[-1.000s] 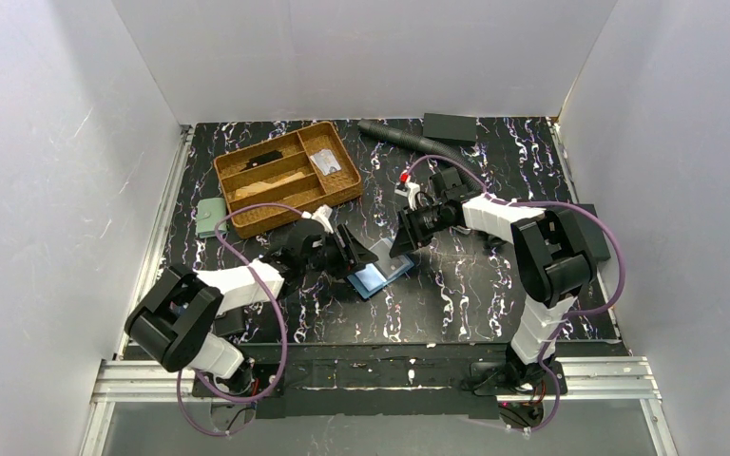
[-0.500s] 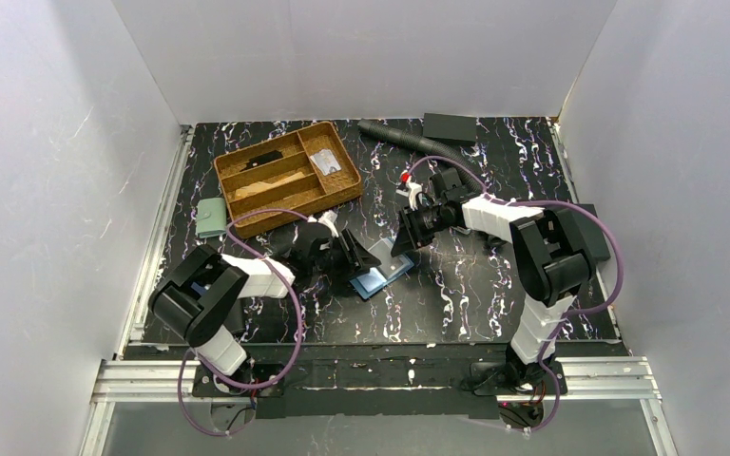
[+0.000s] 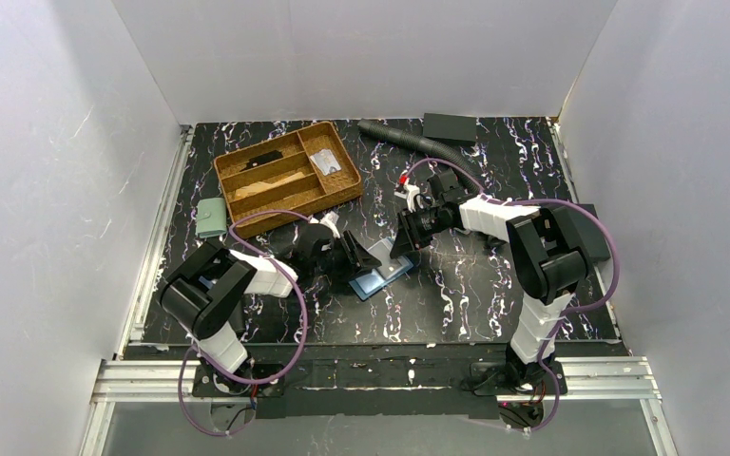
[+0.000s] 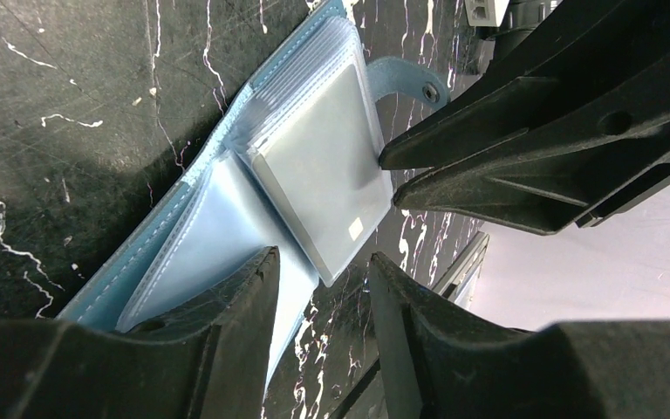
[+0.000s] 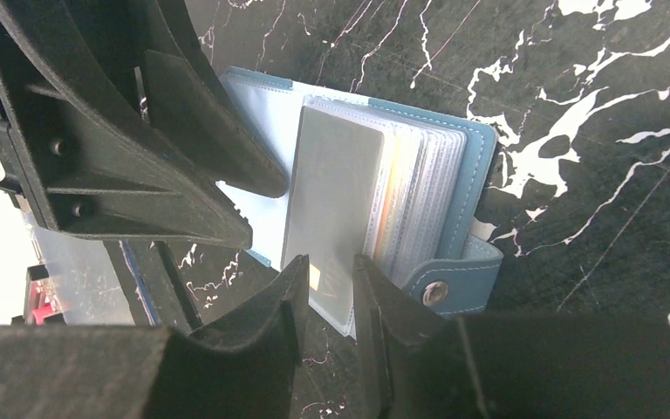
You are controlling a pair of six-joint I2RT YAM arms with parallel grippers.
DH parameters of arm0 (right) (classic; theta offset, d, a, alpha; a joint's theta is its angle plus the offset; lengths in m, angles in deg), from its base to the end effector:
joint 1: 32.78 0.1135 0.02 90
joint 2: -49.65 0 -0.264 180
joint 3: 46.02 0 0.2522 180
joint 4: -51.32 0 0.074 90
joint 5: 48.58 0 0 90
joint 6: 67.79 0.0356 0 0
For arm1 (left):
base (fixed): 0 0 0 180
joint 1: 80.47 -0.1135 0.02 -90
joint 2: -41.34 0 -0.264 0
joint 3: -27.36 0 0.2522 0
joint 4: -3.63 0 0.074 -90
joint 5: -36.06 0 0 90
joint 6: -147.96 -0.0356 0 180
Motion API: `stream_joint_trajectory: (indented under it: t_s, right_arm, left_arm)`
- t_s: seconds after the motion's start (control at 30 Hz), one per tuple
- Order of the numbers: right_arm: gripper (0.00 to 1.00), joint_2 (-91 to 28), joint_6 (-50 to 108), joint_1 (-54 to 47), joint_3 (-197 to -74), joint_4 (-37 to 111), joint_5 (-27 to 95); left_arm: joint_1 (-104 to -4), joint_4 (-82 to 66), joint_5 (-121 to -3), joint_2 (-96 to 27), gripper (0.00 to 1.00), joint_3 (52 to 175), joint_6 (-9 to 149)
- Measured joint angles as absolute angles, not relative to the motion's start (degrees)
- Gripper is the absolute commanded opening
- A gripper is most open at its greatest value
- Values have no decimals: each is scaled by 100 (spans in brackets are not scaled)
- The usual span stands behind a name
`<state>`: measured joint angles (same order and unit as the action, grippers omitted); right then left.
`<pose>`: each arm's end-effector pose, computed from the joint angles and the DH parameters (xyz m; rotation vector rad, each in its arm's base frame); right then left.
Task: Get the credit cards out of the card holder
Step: Remove the credit card from the card holder.
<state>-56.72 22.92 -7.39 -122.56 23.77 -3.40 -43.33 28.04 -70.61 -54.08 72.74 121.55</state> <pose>0.3205 0.1799 0.1578 -0.8358 2.3974 1.1791 0.2365 -0.1919 0.1362 -0.3183 2.2774 -1.3238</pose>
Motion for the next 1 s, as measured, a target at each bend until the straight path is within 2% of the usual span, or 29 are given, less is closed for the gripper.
stream_joint_trajectory:
  t_s: [0.43, 0.57, 0.8, 1.0]
  right_arm:
    - [38, -5659, 2126, -700, -12258, 2336, -237]
    - [34, -5659, 2067, -675, -12280, 2303, -198]
    - [19, -5672, 2017, -656, -12302, 2275, -117]
    - [17, -5829, 1969, -638, -12413, 2220, -320]
  left_arm:
    - [-4333, 3029, -7048, -5591, 38, 7259, 12179]
    - [-4333, 3071, -7043, -5626, 38, 7257, 12214]
    - [-4337, 3322, -7032, -5709, 37, 7169, 12334]
    - [-4407, 3748, -7032, -5840, 31, 6977, 12598]
